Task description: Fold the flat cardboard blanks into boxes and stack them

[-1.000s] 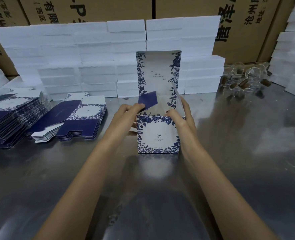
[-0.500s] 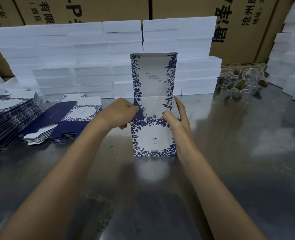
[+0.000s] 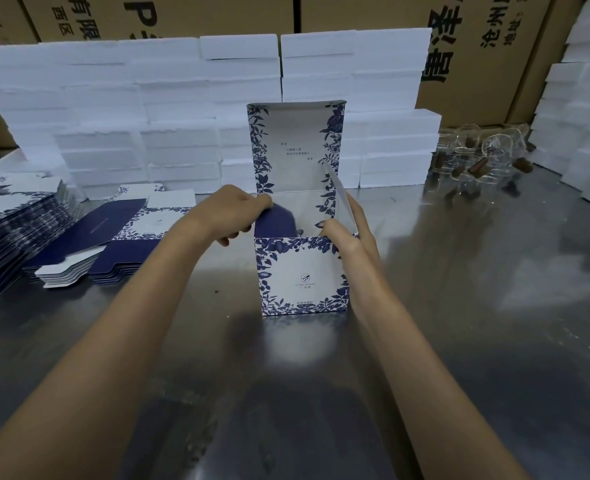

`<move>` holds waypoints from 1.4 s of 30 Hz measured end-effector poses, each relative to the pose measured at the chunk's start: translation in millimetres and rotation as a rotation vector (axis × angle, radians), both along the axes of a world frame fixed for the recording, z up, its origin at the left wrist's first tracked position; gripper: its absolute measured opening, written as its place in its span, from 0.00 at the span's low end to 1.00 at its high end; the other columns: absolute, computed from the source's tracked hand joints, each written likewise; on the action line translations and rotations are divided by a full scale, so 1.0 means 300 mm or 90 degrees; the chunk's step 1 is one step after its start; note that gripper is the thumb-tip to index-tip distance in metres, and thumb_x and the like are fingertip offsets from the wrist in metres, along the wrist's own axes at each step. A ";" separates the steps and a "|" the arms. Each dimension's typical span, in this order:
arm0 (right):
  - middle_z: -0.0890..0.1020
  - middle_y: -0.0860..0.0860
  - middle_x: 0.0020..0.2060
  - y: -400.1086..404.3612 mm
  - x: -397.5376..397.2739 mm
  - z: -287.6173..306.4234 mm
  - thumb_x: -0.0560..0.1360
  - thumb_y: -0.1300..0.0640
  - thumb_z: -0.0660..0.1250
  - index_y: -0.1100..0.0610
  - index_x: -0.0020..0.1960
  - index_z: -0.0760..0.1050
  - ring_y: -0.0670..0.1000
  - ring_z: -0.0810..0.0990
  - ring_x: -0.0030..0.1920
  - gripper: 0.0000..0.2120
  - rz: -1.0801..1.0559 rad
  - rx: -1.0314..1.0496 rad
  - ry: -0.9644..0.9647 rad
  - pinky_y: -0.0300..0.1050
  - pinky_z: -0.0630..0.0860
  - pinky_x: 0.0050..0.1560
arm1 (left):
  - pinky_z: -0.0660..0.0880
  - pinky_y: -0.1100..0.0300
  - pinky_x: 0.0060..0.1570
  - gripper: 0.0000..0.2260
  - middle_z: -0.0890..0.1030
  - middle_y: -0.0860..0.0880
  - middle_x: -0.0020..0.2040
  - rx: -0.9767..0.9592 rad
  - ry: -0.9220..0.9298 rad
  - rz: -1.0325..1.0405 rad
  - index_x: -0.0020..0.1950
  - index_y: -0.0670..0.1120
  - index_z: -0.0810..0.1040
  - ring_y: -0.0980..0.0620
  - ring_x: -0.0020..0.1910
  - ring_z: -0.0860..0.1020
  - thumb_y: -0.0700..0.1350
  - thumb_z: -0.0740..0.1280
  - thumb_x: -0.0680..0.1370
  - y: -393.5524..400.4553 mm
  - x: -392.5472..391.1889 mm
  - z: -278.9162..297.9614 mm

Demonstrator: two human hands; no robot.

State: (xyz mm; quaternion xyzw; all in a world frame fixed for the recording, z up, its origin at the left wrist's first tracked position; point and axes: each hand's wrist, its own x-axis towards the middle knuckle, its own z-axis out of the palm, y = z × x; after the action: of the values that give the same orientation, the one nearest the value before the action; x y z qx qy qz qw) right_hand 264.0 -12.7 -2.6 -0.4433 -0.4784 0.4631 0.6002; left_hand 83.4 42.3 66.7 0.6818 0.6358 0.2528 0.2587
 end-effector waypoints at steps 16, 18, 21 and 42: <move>0.79 0.46 0.57 0.012 0.026 -0.005 0.68 0.52 0.66 0.42 0.70 0.72 0.46 0.79 0.48 0.30 0.048 0.011 0.015 0.48 0.75 0.51 | 0.62 0.66 0.22 0.11 0.67 0.47 0.28 0.039 -0.206 0.068 0.40 0.44 0.69 0.50 0.23 0.63 0.47 0.62 0.80 0.045 0.020 -0.068; 0.81 0.48 0.58 0.018 0.032 -0.008 0.68 0.53 0.66 0.41 0.70 0.73 0.48 0.80 0.49 0.30 0.048 0.006 0.020 0.49 0.77 0.51 | 0.64 0.65 0.23 0.11 0.70 0.48 0.27 0.010 -0.212 0.061 0.41 0.43 0.72 0.52 0.22 0.65 0.48 0.62 0.81 0.034 0.013 -0.055; 0.83 0.48 0.58 0.018 0.029 -0.010 0.69 0.53 0.68 0.39 0.68 0.73 0.48 0.85 0.48 0.28 0.051 0.009 0.042 0.44 0.79 0.45 | 0.73 0.63 0.27 0.17 0.79 0.47 0.38 -0.005 -0.253 0.048 0.47 0.43 0.79 0.53 0.30 0.76 0.57 0.63 0.80 -0.005 0.015 -0.057; 0.73 0.60 0.35 -0.012 0.145 0.092 0.81 0.58 0.66 0.61 0.40 0.76 0.55 0.68 0.33 0.12 0.060 -0.057 -0.171 0.41 0.66 0.30 | 0.73 0.56 0.55 0.07 0.82 0.55 0.52 0.125 -0.641 -0.004 0.54 0.54 0.82 0.54 0.52 0.79 0.44 0.66 0.79 -0.141 0.061 -0.206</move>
State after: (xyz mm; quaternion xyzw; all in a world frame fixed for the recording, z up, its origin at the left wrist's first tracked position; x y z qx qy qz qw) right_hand 307.4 -16.4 24.9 -0.5046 -0.5534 0.4485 0.4878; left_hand 101.8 0.2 4.9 0.4982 0.4036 0.6079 0.4683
